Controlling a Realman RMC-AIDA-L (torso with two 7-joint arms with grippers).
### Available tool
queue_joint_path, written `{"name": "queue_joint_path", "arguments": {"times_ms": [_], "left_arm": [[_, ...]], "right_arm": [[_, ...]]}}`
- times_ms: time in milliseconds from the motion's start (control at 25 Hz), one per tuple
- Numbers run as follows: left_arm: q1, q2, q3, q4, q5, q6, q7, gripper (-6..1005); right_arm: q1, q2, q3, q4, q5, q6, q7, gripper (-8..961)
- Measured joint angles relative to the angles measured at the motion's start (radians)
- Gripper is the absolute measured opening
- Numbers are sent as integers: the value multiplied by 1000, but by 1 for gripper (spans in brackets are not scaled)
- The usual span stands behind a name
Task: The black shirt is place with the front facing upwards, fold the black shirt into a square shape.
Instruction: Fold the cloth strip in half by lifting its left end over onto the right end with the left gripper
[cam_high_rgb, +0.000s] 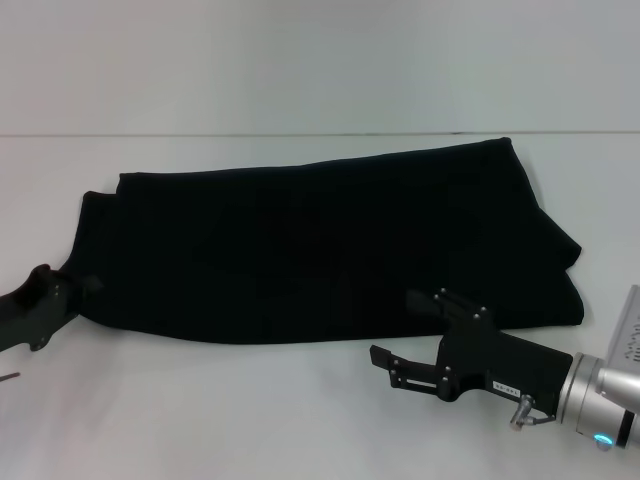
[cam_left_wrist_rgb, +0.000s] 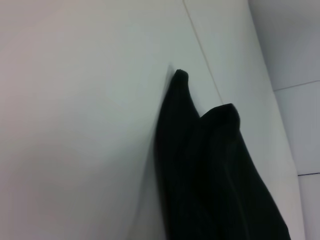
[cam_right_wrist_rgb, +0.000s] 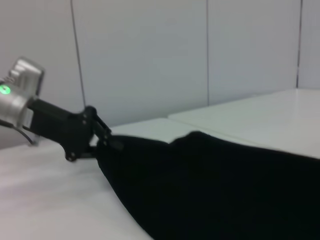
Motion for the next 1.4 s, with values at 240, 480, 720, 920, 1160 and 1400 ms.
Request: {"name": "queue_joint_path", "arguments": {"times_ms": [240, 480, 720, 920, 1160, 1400], "left_arm": [[0, 0, -2, 0, -21, 0, 15, 38], [0, 0, -1, 0, -29, -8, 28, 38], [9, 27, -19, 0, -39, -35, 41, 38], [16, 63, -86, 0, -39, -38, 53, 38], [3, 76, -123, 7, -47, -2, 49, 38], [-109, 68, -126, 9, -128, 172, 38, 39]], "right_arm": [[27, 0, -1, 21, -2, 101, 45, 945], [29, 0, -2, 22, -5, 93, 44, 945], [30, 0, -3, 21, -6, 92, 43, 945], [32, 0, -3, 21, -5, 92, 44, 945], [32, 0, -3, 21, -2, 92, 50, 944], [11, -4, 10, 23, 1, 92, 53, 944]]}}
